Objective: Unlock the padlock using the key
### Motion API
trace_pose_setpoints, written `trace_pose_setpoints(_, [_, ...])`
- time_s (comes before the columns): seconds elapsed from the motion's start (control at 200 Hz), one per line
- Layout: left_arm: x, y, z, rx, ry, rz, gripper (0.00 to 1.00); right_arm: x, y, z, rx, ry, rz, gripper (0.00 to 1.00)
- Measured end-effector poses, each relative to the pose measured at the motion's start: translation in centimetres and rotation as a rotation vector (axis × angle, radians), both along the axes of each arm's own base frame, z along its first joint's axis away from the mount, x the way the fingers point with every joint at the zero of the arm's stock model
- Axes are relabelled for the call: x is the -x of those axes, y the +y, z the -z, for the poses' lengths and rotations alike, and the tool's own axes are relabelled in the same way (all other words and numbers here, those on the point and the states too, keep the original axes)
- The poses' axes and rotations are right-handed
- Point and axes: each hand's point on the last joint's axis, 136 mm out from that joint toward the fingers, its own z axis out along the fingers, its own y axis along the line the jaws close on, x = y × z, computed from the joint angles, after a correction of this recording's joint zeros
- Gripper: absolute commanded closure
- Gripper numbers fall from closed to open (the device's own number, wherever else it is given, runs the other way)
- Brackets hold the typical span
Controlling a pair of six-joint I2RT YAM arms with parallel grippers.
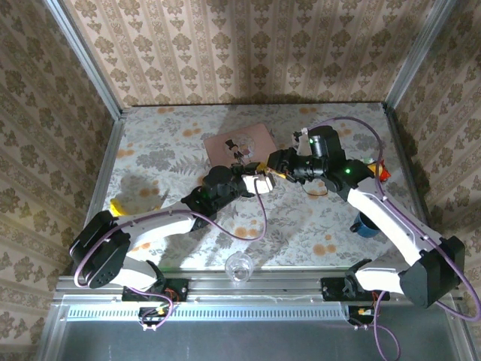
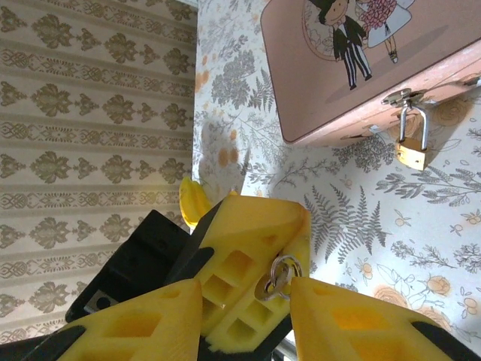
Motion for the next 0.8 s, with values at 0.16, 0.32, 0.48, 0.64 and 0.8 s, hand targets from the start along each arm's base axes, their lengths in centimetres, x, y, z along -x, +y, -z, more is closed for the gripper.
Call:
trace_pose_setpoints(0.16, [0.0,0.0,0.0,0.002,-0.001,-0.001,1.00,-0.1,1.1,1.0,0.006,0.020,-0.023,0.61])
trace_pose_setpoints(0.32, [-0.2,0.3,0.3,-0.006,0.003,-0.014,1.00,-0.3,1.5,1.4,0.001,0.037,-0.020,0.66])
trace_pose_setpoints(0.48, [-0.4,0.4,0.2,-0.005,0.002,-0.024,1.00,-0.4,1.7,1.3,-0.009,0.032,-0.020,0.68])
trace_pose_setpoints(0.64, [-0.8,0.8,0.4,-0.011,0.003,-0.048,1.00,-0.7,2.1,1.6,-0.034,0.037,-0.014,0.79])
trace_pose_setpoints(0.8, [-1.5,1.4,0.7,-0.019,0.009,-0.084,1.00,-1.2,2.6,1.8,-0.062,0.050,-0.013,0.94])
